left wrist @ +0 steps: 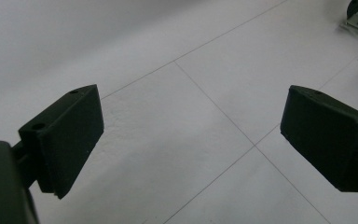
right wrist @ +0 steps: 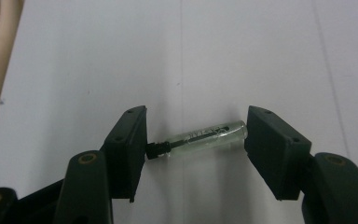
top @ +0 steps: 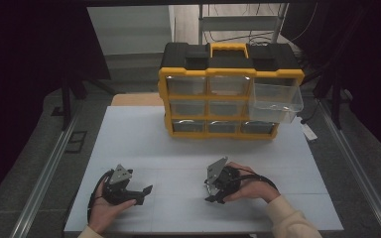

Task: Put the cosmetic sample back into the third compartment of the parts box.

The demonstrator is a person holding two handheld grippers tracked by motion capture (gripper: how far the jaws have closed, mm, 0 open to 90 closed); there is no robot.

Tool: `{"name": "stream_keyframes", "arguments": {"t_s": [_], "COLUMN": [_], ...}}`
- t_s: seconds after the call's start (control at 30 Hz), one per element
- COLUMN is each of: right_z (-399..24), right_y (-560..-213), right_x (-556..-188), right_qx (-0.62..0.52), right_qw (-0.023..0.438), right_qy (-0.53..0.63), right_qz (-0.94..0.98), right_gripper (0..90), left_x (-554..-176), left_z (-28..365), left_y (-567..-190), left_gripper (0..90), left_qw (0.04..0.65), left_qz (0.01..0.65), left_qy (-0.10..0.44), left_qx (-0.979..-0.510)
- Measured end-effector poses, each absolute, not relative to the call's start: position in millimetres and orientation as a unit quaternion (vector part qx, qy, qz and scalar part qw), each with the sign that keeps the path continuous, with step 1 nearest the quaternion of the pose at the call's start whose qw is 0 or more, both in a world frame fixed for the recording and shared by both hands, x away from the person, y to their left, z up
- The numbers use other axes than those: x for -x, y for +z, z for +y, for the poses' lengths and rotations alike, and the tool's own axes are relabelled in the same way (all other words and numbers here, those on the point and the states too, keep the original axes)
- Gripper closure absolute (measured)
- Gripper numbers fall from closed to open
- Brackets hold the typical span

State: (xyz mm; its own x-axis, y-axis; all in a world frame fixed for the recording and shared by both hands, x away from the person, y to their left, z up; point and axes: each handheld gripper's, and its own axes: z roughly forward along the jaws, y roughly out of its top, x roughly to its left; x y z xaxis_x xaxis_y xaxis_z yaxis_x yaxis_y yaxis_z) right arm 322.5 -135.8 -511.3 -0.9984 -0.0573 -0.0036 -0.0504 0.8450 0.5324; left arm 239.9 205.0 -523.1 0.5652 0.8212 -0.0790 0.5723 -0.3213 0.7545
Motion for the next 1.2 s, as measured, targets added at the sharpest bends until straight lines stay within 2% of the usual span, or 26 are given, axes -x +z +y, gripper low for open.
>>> {"name": "stream_keyframes", "arguments": {"t_s": [0.23, 0.57, 1.2], "right_z": [-139.6, -150.2, -179.3], "right_y": [-502.6, -498.8, -489.6], "right_x": [-324.9, -334.7, -328.0], "right_qx": [0.002, 0.108, 0.229], "right_qw": [-0.009, -0.021, -0.092], "right_qy": [-0.304, -0.368, -0.424], "right_qz": [-0.953, -0.923, -0.871], "right_gripper": [40.5, 40.5, 40.5], "left_x": [-240.4, -240.7, -240.3], "left_z": [205.4, 203.7, 204.3], "left_y": [-523.5, -523.2, -523.1], "left_gripper": [6.7, 6.6, 6.7], "left_qw": [0.385, 0.384, 0.390], "left_qz": [0.440, 0.436, 0.436], "left_qy": [0.161, 0.161, 0.163], "left_qx": [-0.796, -0.798, -0.794]}}
